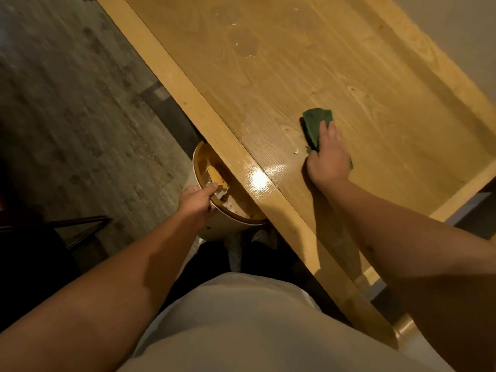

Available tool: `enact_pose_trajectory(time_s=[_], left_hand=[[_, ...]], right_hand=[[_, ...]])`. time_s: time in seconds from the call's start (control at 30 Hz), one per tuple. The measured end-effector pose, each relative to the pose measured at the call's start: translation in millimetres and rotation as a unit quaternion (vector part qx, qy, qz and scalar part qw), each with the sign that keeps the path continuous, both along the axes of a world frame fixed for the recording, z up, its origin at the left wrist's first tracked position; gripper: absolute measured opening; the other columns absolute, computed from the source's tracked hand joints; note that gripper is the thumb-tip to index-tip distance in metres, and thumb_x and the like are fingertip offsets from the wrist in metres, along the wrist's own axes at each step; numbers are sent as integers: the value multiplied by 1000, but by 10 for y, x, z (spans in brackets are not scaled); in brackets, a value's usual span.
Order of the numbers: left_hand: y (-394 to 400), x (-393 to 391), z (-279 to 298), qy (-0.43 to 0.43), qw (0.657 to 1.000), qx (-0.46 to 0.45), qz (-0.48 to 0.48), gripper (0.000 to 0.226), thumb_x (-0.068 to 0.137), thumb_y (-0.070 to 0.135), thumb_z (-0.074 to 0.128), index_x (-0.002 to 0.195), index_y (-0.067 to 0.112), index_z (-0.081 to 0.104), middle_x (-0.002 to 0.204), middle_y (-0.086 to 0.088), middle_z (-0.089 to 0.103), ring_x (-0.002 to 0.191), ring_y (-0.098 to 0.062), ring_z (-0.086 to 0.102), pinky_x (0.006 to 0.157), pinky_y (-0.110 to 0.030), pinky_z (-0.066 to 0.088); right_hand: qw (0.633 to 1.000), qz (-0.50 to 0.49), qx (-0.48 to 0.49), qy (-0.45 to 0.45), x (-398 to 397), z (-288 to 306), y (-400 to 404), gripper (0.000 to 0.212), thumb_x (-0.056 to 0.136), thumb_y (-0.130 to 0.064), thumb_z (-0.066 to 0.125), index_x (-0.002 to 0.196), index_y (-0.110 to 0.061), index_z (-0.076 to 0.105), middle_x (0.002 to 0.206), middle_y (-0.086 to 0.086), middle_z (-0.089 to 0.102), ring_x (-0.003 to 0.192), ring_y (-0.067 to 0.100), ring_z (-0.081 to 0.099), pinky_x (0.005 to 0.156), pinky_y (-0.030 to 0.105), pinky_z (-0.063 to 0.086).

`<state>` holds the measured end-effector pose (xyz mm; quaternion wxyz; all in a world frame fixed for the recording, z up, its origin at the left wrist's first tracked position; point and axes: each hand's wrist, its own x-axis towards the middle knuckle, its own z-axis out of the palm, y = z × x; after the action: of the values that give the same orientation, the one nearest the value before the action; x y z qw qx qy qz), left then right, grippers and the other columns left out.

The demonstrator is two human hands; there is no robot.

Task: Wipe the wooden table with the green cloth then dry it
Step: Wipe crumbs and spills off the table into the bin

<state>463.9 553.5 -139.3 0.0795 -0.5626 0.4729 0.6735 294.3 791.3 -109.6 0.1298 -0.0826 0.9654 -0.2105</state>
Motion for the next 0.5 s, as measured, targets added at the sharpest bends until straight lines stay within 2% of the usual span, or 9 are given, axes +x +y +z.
enact_pose_trajectory(time_s=[0.1,0.23,0.37,0.5], left_hand=[[-4,-8,-7,-13,1000,-17,-6,28,93,19,69,111,1,60,76,-15,66,50,-16,60,41,-22,42],[-33,-2,-56,-23,1000,-14,-8,32,90,21,72,110,-3,63,89,-22,72,70,-27,68,57,-30,51],[-85,-23,-82,-32,999,-23,-27,30,87,26,75,98,3,60,70,-13,62,48,-18,54,44,-25,43],[-142,-53,-35,-14,1000,-11,-3,25,87,17,76,94,2,57,75,-17,62,55,-25,58,58,-33,50]], right_hand=[[1000,22,-13,-11,154,-10,-228,70,93,-8,47,157,-12,20,165,14,14,152,29,11,123,45,14],[998,58,-25,-16,366,-28,-477,69,94,-9,49,157,-15,21,165,11,17,152,28,12,123,43,15],[996,74,-38,-16,627,-54,-795,70,94,-8,53,156,-18,24,164,9,21,151,28,16,121,41,15],[995,63,-72,-36,915,-50,-1116,68,94,-6,53,155,-18,27,163,7,23,151,26,17,118,33,9]])
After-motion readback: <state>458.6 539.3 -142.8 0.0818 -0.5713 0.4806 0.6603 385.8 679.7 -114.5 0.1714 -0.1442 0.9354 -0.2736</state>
